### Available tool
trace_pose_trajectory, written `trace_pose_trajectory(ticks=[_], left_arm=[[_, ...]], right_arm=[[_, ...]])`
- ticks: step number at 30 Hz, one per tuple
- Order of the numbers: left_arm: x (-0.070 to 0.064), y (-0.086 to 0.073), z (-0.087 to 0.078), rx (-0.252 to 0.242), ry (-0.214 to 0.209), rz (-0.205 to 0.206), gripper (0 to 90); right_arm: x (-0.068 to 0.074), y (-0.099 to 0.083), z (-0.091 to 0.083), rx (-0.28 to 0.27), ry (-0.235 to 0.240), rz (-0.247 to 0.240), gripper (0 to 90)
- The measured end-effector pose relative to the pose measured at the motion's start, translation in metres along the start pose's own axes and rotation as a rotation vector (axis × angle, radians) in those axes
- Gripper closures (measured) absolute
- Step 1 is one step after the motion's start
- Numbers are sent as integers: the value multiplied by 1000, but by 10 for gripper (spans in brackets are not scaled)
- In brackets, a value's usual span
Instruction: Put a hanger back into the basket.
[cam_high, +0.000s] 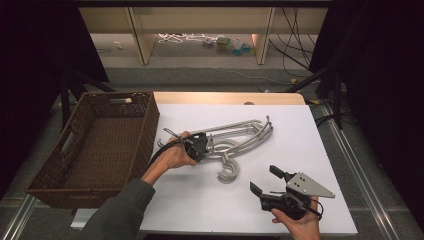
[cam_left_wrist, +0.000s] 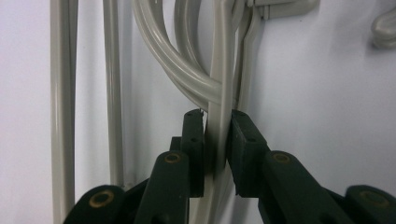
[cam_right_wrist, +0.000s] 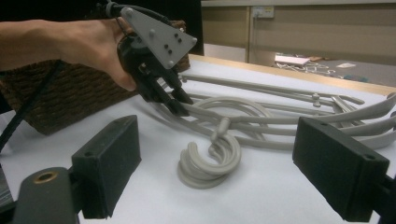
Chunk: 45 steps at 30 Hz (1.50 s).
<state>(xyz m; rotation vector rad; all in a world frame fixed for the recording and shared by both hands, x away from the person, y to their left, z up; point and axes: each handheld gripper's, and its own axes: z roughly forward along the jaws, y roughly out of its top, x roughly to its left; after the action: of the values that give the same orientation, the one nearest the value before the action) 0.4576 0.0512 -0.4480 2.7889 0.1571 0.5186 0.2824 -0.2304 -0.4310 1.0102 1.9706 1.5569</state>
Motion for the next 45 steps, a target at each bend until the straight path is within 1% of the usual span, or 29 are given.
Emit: trace_pose_trajectory(ticks=[1, 3, 5, 10, 13, 14, 15, 17, 18, 19, 20, 21, 22, 23, 24, 25, 28, 30, 31, 32, 33, 34, 35, 36, 38, 41, 42, 43, 45], left_arm=[[0, 0, 0, 1, -6, -6, 776], [1, 0, -2, -5, -4, 1, 776], [2, -1, -3, -13, -10, -9, 776], [5, -3, -6, -52, -28, -33, 777], [7, -1, -6, -39, -42, -20, 780], [6, 0, -7, -33, -45, -20, 780], [7, 0, -7, -29, -49, -15, 781], [6, 1, -7, -28, -47, -9, 784], [7, 2, -7, -22, -47, 2, 785], [7, 2, -8, -15, -54, 3, 786], [7, 2, -8, -19, -66, -15, 786], [7, 2, -7, -19, -71, -20, 786], [7, 2, -7, -22, -73, -29, 785], [7, 2, -7, -20, -76, -31, 783], [7, 2, -7, -16, -77, -23, 784], [7, 3, -6, -14, -75, -12, 786], [7, 3, -7, -15, -83, -37, 783], [7, 3, -7, -14, -83, -27, 788], [8, 3, -8, -15, -84, -30, 788], [9, 3, -8, -18, -89, -34, 788], [9, 3, -8, -20, -93, -48, 787], [9, 3, -9, -17, -96, -51, 787], [10, 4, -10, -14, -90, -42, 788], [10, 5, -10, -14, -92, -49, 789], [10, 6, -12, -16, -113, -49, 794], [12, 8, -13, -12, -112, -38, 794], [11, 7, -13, -13, -121, -51, 792], [12, 7, -14, -16, -125, -53, 797], [13, 8, -16, -23, -115, -30, 804]], right_arm=[[0, 0, 0, 2, -2, -1, 160], [0, 0, 0, 1, -2, 0, 160], [0, 0, 0, 2, -1, 0, 160], [0, 0, 1, -10, -7, -1, 160], [-1, 0, 0, 4, -9, -1, 161], [0, -1, 2, -19, 1, 7, 161], [-1, 0, 0, -2, -8, 1, 161], [-1, -1, 1, -2, -5, 2, 161], [-1, -1, 1, -7, -7, 3, 161], [-1, -1, 1, -15, -1, 9, 162], [0, -1, 2, -20, 3, 16, 161], [0, -1, 2, -23, 5, 16, 161], [-1, 0, -1, 22, -8, 3, 161], [-1, 0, -1, 22, -8, 3, 161], [-1, -1, 1, -14, 0, 9, 162], [-1, -1, 1, -14, -2, 8, 162], [-1, -1, 2, -21, 3, 15, 162], [-1, -1, 2, -19, -3, 15, 162], [-1, -1, 1, -11, -10, 6, 162], [-1, -1, 2, -21, 2, 15, 162], [-1, 0, -1, 24, -11, 2, 162], [-1, 0, -1, 24, -12, 3, 162], [-1, -1, 2, -21, 2, 14, 162], [-1, -1, 2, -21, 1, 14, 162], [-1, -1, 2, -15, -1, 13, 162], [-1, -1, 2, -21, -2, 13, 162], [-1, -1, 2, -19, -3, 13, 162], [-1, -1, 2, -20, -6, 11, 162], [-1, -1, 2, -19, -2, 14, 162]])
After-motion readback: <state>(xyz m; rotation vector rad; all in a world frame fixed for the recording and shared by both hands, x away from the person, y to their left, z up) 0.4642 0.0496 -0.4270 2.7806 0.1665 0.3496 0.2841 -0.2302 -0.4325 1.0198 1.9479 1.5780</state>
